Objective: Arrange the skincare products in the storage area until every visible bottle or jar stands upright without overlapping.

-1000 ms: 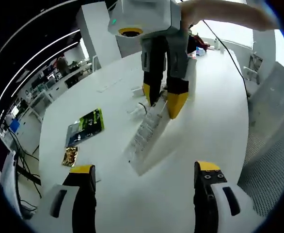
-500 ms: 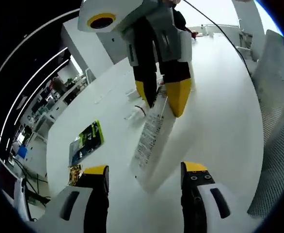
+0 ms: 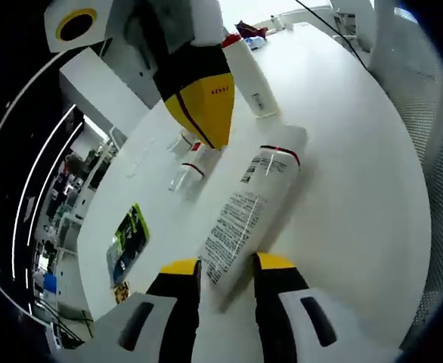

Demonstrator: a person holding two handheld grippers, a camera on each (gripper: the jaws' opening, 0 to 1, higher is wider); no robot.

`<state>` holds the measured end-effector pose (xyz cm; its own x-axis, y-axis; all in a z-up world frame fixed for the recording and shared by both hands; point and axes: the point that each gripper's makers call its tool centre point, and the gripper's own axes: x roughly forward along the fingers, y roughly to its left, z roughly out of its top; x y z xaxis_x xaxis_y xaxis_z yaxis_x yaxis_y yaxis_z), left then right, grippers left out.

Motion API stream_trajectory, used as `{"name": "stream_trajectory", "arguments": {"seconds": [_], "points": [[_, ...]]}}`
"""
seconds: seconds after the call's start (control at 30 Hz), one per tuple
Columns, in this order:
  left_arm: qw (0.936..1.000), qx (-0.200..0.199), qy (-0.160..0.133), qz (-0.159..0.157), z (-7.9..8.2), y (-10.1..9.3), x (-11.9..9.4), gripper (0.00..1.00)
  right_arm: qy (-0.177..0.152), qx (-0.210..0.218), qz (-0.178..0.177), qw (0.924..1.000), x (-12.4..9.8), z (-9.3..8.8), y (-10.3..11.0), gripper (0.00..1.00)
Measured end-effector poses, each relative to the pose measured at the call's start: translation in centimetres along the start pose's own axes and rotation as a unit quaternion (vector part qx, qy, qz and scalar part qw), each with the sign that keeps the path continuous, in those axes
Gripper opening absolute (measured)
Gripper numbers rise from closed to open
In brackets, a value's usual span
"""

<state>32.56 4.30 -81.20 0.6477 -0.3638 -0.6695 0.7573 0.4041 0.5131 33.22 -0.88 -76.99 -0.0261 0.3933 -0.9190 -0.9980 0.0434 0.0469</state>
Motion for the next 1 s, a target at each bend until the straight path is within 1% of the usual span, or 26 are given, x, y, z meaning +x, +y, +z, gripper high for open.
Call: {"name": "stream_trajectory", "arguments": {"seconds": [0.07, 0.1, 0.13, 0.17, 0.2, 0.23, 0.27, 0.3, 0.33, 0.37, 0.4, 0.47, 0.53, 0.6, 0.63, 0.67, 0.7, 0.73, 0.77, 0.8, 0.83, 0.87, 0.9, 0.93, 1.0], "points": [[1.0000, 0.004, -0.002, 0.001, 0.1, -0.1, 0.1, 0.14, -0.001, 0.003, -0.002, 1.0000, 0.3, -0.4, -0.1, 0.01], [0.9998, 0.012, -0.006, 0.012, 0.3, 0.2, 0.1, 0.14, 0.000, 0.004, -0.001, 1.0000, 0.4, -0.6, 0.1, 0.01], [0.9999, 0.008, -0.005, 0.009, 0.3, 0.0, 0.1, 0.13, -0.001, 0.005, -0.001, 1.0000, 0.7, -0.7, -0.9, 0.01], [0.9999, 0.003, -0.008, 0.008, 0.4, 0.1, 0.1, 0.11, -0.002, 0.005, -0.003, 1.0000, 0.8, -0.8, -1.0, 0.01], [0.9999, -0.001, -0.011, 0.008, 0.5, 0.1, 0.0, 0.09, -0.001, 0.007, 0.000, 1.0000, 1.2, -1.0, -2.0, 0.01], [0.9999, -0.005, -0.011, 0.009, 0.5, 0.2, 0.0, 0.08, 0.000, 0.009, 0.001, 1.0000, 1.3, -1.1, -2.1, 0.01], [0.9999, -0.007, -0.012, 0.009, 0.5, 0.3, 0.0, 0.07, -0.002, 0.007, -0.001, 1.0000, 1.3, -1.2, -1.4, 0.02], [0.9998, -0.009, -0.012, 0.010, 0.7, 0.3, -0.2, 0.08, 0.000, 0.005, -0.001, 1.0000, 1.5, -1.3, -1.4, 0.04], [0.9997, -0.016, -0.014, 0.014, 0.8, 0.5, -0.4, 0.09, 0.005, 0.002, -0.002, 1.0000, 1.6, -1.5, -0.8, 0.09], [0.9996, -0.020, -0.016, 0.014, 0.8, 0.6, -0.5, 0.12, 0.007, 0.000, -0.002, 1.0000, 1.7, -1.6, -0.7, 0.11], [0.9990, -0.036, -0.021, 0.013, 1.0, 0.7, -0.8, 0.14, 0.010, -0.001, -0.002, 0.9999, 1.8, -1.8, 0.0, 0.12], [0.9984, -0.048, -0.023, 0.019, 1.1, 1.1, -1.5, 0.17, 0.008, -0.001, -0.004, 1.0000, 2.0, -1.7, 0.3, 0.16], [0.9971, -0.068, -0.025, 0.021, 1.2, 1.3, -2.3, 0.21, 0.010, 0.006, -0.003, 0.9999, 2.6, -1.7, 0.3, 0.21], [0.9958, -0.085, -0.025, 0.023, 1.4, 1.5, -3.2, 0.27, 0.014, 0.002, -0.009, 0.9999, 2.7, -1.9, 0.8, 0.26], [0.9953, -0.092, -0.024, 0.019, 1.0, 1.7, -3.3, 0.30, 0.017, 0.001, -0.013, 0.9998, 2.8, -2.0, 1.0, 0.30], [0.9944, -0.102, -0.021, 0.019, 0.9, 1.8, -3.7, 0.34, 0.019, 0.000, -0.016, 0.9997, 2.8, -2.0, 0.9, 0.31], [0.9934, -0.109, -0.023, 0.026, 1.3, 1.9, -4.4, 0.36, 0.020, 0.002, -0.018, 0.9996, 3.0, -1.9, 1.0, 0.33], [0.9925, -0.119, -0.019, 0.024, 1.3, 1.9, -4.8, 0.38, 0.019, 0.007, -0.018, 0.9996, 3.2, -1.8, 0.9, 0.36], [0.9883, -0.150, -0.016, 0.024, 0.8, 2.1, -5.3, 0.41, 0.017, 0.015, -0.011, 0.9997, 3.4, -1.8, 1.1, 0.37], [0.9863, -0.162, -0.019, 0.022, 0.9, 2.1, -5.7, 0.44, 0.016, 0.020, -0.008, 0.9996, 3.4, -1.7, 1.4, 0.38], [0.9824, -0.185, -0.018, 0.020, 1.1, 2.0, -6.3, 0.48, 0.016, 0.024, -0.006, 0.9996, 3.6, -1.8, 1.7, 0.40], [0.9803, -0.195, -0.021, 0.022, 1.2, 2.1, -6.7, 0.52, 0.017, 0.025, -0.006, 0.9995, 3.7, -1.9, 1.9, 0.40], [0.9803, -0.195, -0.021, 0.018, 1.5, 1.9, -7.2, 0.56, 0.018, 0.026, -0.007, 0.9995, 3.8, -1.9, 2.0, 0.41], [0.9787, -0.204, -0.019, 0.018, 1.6, 1.8, -7.8, 0.59, 0.020, 0.027, -0.008, 0.9994, 4.1, -2.0, 2.1, 0.42], [0.9771, -0.211, -0.019, 0.020, 2.0, 1.7, -8.3, 0.65, 0.019, 0.034, -0.008, 0.9992, 4.4, -2.1, 2.2, 0.44]]}}
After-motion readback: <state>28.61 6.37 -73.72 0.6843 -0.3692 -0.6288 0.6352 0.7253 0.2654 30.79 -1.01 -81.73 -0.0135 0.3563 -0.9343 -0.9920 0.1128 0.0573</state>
